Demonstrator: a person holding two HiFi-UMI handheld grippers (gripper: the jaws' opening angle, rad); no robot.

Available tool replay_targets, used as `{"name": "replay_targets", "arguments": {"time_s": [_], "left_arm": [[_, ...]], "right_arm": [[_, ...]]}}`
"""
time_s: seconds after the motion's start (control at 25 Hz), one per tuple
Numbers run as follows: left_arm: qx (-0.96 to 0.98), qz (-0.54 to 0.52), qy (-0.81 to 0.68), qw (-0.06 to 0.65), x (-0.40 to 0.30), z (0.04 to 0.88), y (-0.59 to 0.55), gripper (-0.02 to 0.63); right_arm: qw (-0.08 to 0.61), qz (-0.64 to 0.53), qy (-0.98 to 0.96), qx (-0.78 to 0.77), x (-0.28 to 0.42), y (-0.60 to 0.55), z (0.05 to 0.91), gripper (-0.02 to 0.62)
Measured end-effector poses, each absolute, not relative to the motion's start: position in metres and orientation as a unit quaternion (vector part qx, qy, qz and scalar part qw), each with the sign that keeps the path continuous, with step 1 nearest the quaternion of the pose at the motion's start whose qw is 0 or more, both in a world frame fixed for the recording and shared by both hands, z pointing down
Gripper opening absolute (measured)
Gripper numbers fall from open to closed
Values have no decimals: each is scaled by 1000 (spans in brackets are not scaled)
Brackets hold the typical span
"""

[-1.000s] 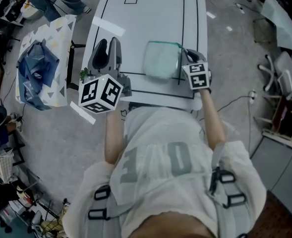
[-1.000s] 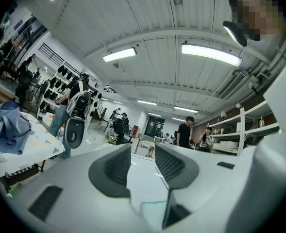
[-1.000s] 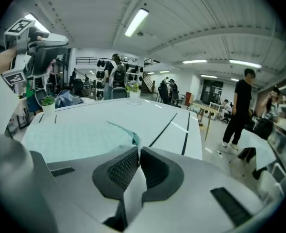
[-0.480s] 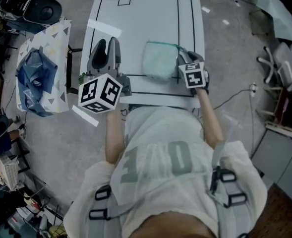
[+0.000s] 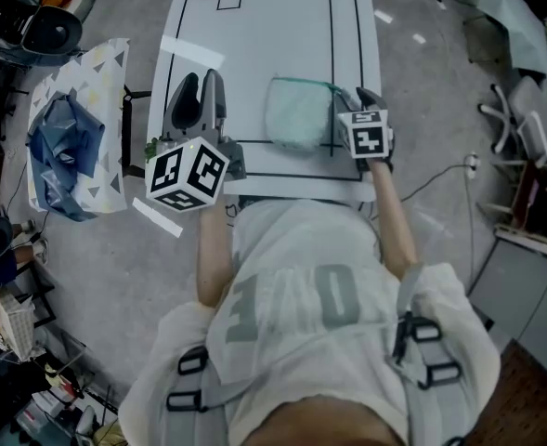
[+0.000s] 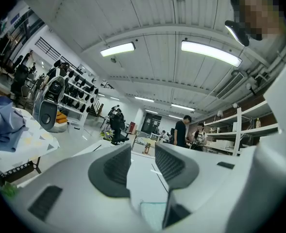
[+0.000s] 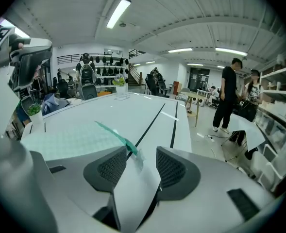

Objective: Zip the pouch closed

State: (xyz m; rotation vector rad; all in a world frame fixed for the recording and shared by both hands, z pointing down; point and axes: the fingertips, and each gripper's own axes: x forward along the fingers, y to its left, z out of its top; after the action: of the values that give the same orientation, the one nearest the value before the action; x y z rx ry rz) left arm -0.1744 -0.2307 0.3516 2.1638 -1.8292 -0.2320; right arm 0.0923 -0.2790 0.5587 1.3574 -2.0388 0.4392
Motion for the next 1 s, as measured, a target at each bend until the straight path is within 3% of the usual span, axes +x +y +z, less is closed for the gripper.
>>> {"name": "replay_targets", "arguments": {"time_s": [0.2,0.4,0.6,0.72,0.88,1.0], "left_arm": [[754,-70,-641,122,-173,343,-232,141],[761,-52,-640,95,-163,335,-234,141],[762,-38,-644,63,-155,326,-236,141],[762,-25,-647,26,-148,317,-233,141],[754,-11,-657,-16,-140,307,-227,35],[753,0,-657,-29,-133,307,-226,8]], "right_arm": [[268,123,-784,546,87,-300,503,167],[170,69,-793,581,87,-313,428,164],[82,19,-801,592,79,-297,364,52],[44,0,-804,593,76,-282,343,18],[22,-19,-816,578,66,-262,326,9],[27,-35,-822,568,59,-253,325,8]]}}
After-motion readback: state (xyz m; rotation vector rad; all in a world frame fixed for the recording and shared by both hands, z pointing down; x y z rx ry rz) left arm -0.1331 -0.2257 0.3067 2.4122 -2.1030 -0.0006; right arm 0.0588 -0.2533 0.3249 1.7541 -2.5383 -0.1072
